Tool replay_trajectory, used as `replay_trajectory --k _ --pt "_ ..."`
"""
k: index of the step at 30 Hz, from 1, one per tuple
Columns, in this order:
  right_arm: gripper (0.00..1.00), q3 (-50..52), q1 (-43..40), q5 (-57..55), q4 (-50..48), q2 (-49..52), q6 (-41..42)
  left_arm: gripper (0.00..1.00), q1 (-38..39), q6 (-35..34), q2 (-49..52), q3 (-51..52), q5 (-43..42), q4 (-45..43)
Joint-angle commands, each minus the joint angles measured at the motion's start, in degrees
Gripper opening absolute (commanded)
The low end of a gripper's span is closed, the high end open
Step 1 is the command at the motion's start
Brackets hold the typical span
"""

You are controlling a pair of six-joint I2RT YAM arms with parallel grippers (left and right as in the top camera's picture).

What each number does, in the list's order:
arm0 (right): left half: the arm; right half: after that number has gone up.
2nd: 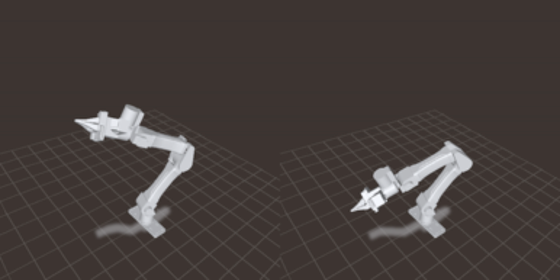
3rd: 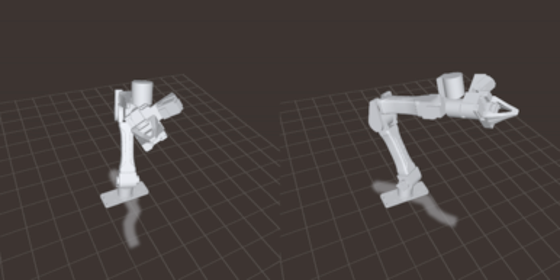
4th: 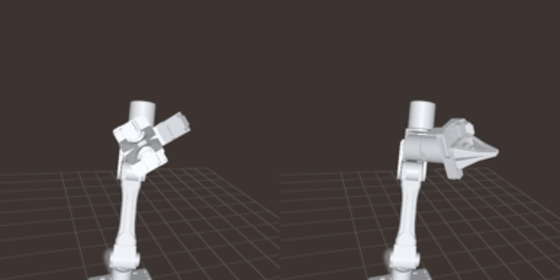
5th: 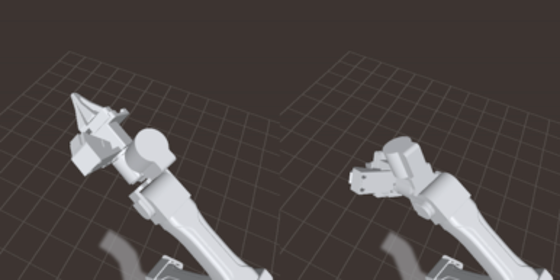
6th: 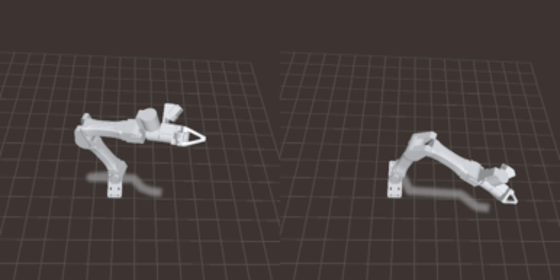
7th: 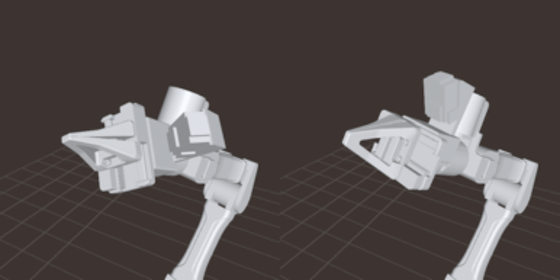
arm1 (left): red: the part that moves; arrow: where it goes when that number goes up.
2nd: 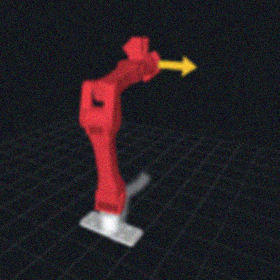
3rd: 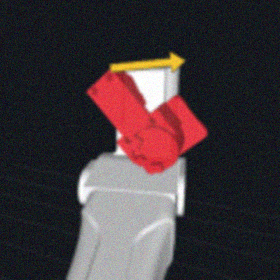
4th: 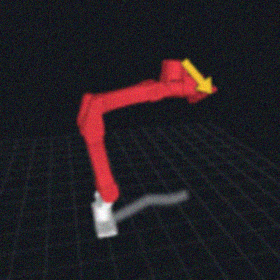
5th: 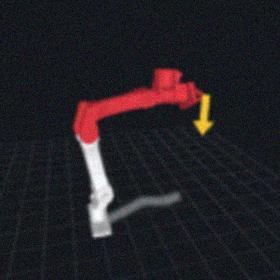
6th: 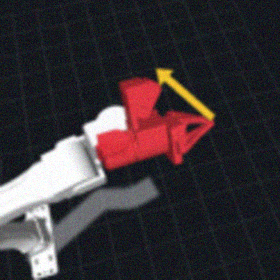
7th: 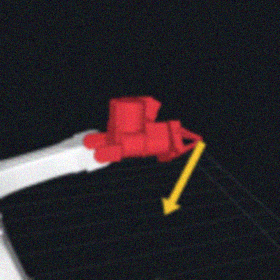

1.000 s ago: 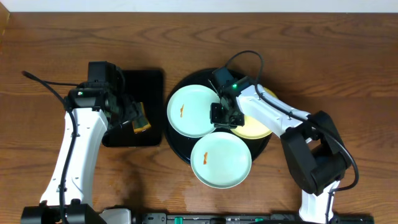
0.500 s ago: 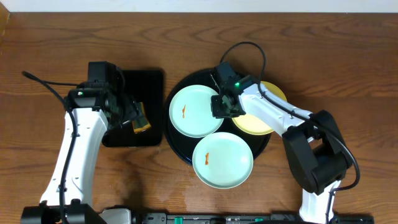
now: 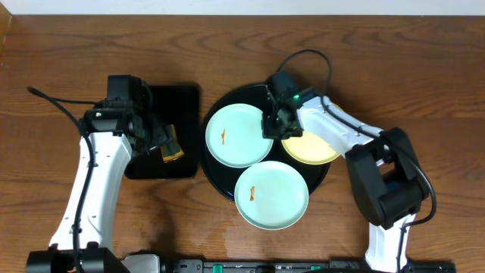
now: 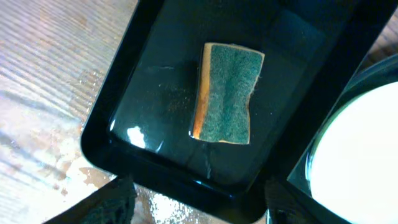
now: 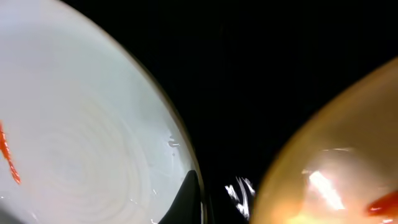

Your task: Clean dirty plates on tray and stack at the side

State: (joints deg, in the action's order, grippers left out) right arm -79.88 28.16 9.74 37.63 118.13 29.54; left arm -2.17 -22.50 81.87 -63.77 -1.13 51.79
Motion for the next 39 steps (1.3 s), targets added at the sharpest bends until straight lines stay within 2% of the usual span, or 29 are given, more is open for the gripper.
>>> replay_trajectory --k 1,3,7,11,14,18,22,23,24,30,36,39 --pt "0.01 0.39 -2.01 -1.09 -0.66 1.88 1.90 0.65 0.76 0.35 0.50 2.93 0.48 -2.27" --pt "0.01 0.39 -2.16 -1.11 -1.03 1.88 1.86 0.62 1.60 0.35 1.29 4.33 -0.33 -4.68" --pt "0.01 0.39 -1.86 -1.14 -1.62 1.88 1.01 0.50 3.56 1.81 5.01 5.09 -0.74 -8.13" --pt "0.01 0.39 -1.70 -1.11 -1.88 1.88 0.09 0.50 3.87 1.95 10.36 5.09 -0.39 -10.40" --pt "0.01 0.39 -1.70 -1.11 -1.90 1.88 -0.07 0.47 3.87 -2.32 14.93 5.09 4.00 -11.17" --pt "0.01 0.39 -1.70 -1.11 -1.95 1.88 -0.04 0.42 3.89 -2.45 20.31 5.09 2.14 -14.69" --pt "0.01 0.39 -1.70 -1.11 -2.08 1.88 -0.04 0.23 3.87 0.02 24.83 5.09 -1.46 -17.86" --pt "0.01 0.39 -1.70 -1.11 -2.08 1.88 -0.02 0.11 3.87 0.09 25.66 5.09 -1.44 -18.08" --pt "0.01 0.39 -1.70 -1.11 -2.08 1.88 -0.02 0.08 3.87 0.46 26.21 5.09 -1.46 -18.03" --pt "0.01 0.39 -1.70 -1.09 -2.08 1.88 -0.02 0.08 3.13 6.10 22.47 0.11 -0.52 -9.70" --pt "0.01 0.39 -1.70 -1.11 -2.10 1.88 -0.02 0.42 3.02 6.21 17.73 -1.44 2.99 -9.66" --pt "0.01 0.39 -1.70 -1.11 -2.10 1.88 -0.02 0.48 2.99 6.21 18.29 -0.17 6.58 -13.33"
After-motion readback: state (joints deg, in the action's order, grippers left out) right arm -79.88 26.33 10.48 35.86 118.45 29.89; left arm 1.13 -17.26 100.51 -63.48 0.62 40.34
